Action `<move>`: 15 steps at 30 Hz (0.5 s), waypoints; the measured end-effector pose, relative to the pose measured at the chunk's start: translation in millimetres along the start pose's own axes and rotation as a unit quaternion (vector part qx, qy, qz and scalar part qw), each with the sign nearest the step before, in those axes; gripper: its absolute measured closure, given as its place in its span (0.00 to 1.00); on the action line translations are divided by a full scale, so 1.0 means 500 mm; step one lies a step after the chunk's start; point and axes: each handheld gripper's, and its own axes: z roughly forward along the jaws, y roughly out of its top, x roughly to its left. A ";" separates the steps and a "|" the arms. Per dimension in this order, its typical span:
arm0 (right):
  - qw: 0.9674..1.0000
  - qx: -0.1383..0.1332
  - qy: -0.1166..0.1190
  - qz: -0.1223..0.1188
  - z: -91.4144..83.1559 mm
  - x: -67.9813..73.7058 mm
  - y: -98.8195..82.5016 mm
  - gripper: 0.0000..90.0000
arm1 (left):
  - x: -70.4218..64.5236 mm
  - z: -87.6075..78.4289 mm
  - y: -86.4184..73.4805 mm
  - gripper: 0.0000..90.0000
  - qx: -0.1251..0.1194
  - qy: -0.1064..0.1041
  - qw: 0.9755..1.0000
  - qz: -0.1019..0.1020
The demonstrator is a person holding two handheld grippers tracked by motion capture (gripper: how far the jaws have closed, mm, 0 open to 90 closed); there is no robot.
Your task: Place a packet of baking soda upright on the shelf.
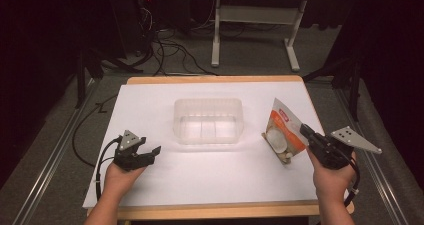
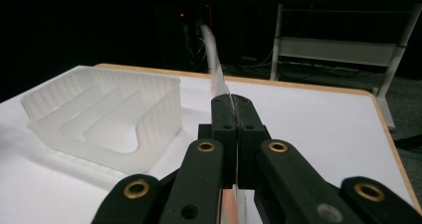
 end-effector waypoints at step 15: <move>1.000 -0.009 0.017 0.007 -0.017 -0.003 -0.057 0.89 | -0.008 0.007 0.003 0.36 0.005 -0.006 1.000 0.007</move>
